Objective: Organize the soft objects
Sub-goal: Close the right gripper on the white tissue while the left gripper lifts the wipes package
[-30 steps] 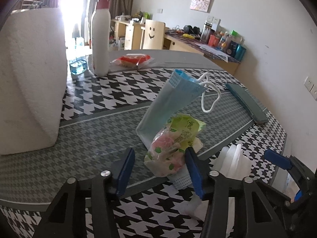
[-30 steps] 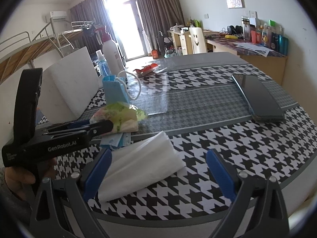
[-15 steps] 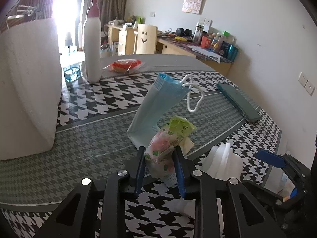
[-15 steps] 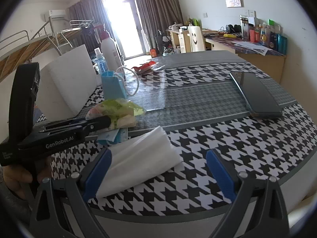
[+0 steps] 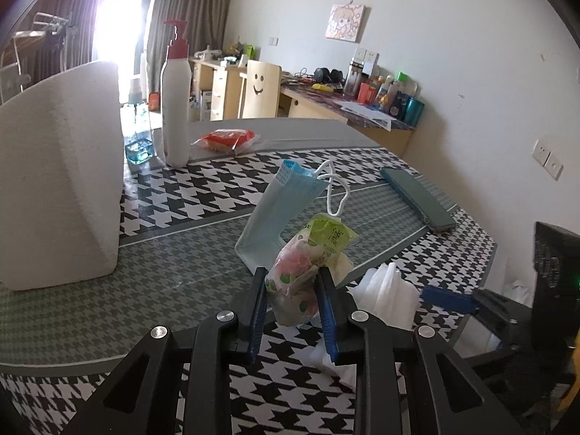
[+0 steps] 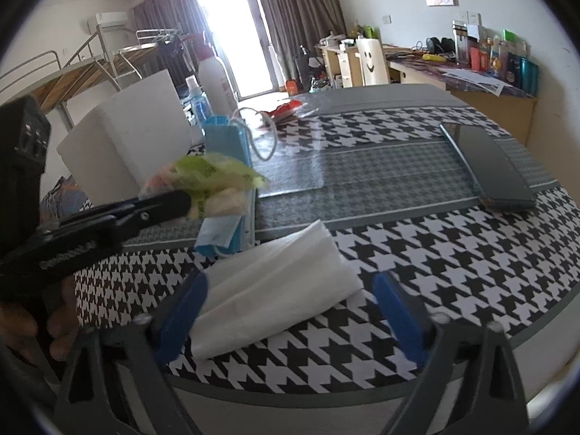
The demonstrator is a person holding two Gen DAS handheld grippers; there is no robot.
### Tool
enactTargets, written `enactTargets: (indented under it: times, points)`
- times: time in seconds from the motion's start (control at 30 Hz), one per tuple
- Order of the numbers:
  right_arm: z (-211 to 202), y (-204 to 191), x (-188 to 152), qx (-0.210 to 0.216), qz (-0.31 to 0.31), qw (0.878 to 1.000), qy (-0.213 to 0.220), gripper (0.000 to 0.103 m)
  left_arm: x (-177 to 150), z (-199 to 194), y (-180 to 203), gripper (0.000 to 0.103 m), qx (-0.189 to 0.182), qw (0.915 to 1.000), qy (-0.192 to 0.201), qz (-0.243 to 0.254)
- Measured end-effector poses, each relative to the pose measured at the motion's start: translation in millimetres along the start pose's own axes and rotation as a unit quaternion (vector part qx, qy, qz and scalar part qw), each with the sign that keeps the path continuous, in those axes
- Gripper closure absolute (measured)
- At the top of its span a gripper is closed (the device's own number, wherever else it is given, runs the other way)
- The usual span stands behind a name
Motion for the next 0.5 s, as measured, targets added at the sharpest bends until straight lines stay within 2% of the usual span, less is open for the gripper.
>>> enactTargets:
  times: [0.3,0.37,0.43,0.5]
  points:
    - [9,-7,-8,-0.024,-0.020,0.999,-0.033,0.036,-3,-19,-2,0.075,-0.002,0.9998,0.018,0.003]
    - [10,-9,-9,-0.038,-0.031,0.998,-0.037,0.043,-4,-22,-4,0.075,-0.001,0.9998,0.021,0.000]
    - [10,-10,-10,-0.047,-0.039,0.997,-0.039,0.056,-6,-26,-8,0.075,0.001,0.9997,0.024,-0.001]
    - [10,-9,-10,-0.051,-0.040,0.997,-0.041,0.064,-7,-29,-10,0.075,0.002,0.9997,0.025,-0.004]
Point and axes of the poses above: each gripper's, at about its wrist camera, not at the fingertips, and z roughly the way its jaws point, y to its right, x to its top, the point moved 10 cm from there along z, roughly the way its jaws point, and after that the axes turned 10 degrees about -z, right-handed, at the moved point
